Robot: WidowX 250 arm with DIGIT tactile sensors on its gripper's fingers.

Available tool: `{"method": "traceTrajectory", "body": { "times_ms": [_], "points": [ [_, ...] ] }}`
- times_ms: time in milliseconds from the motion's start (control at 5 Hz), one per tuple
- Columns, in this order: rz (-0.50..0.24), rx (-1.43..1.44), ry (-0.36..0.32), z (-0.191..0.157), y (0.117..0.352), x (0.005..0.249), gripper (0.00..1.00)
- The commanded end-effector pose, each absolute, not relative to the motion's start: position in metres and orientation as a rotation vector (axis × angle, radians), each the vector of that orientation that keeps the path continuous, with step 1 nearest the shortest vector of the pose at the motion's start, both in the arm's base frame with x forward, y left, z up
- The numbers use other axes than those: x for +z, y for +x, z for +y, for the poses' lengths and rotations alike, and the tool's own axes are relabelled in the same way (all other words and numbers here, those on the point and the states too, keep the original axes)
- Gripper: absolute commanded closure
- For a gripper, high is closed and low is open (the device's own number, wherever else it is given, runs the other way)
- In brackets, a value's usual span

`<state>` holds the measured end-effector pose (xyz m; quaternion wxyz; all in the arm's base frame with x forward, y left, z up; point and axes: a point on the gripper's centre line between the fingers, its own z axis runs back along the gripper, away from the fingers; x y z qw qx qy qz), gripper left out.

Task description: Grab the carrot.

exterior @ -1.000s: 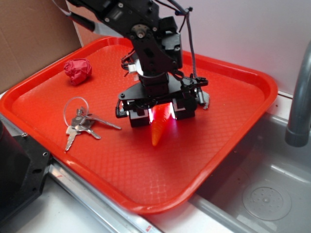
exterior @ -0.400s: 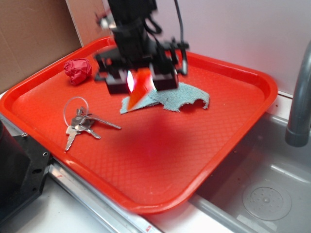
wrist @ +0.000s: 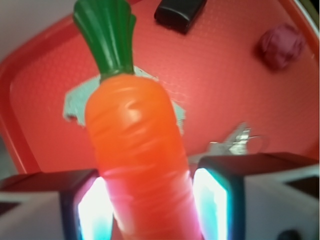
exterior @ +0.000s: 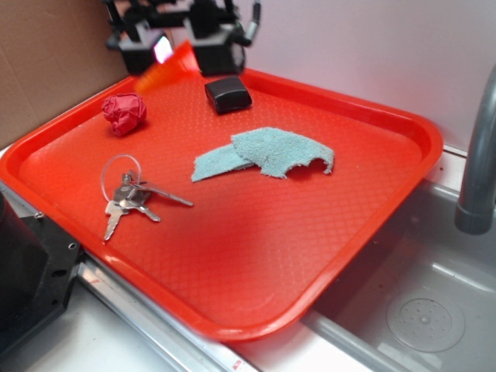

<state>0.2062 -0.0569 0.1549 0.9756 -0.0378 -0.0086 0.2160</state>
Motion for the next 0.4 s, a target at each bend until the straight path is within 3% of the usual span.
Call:
{"method": "traceTrajectory", "body": {
  "times_ms": [0,200],
  "points": [
    [-0.039,0.404,-0.135,-0.0256,0.2107,0.1941,1.00],
    [-0.084,0.333,-0.149,-0.0265,0.2094,0.1916,1.00]
  ]
}}
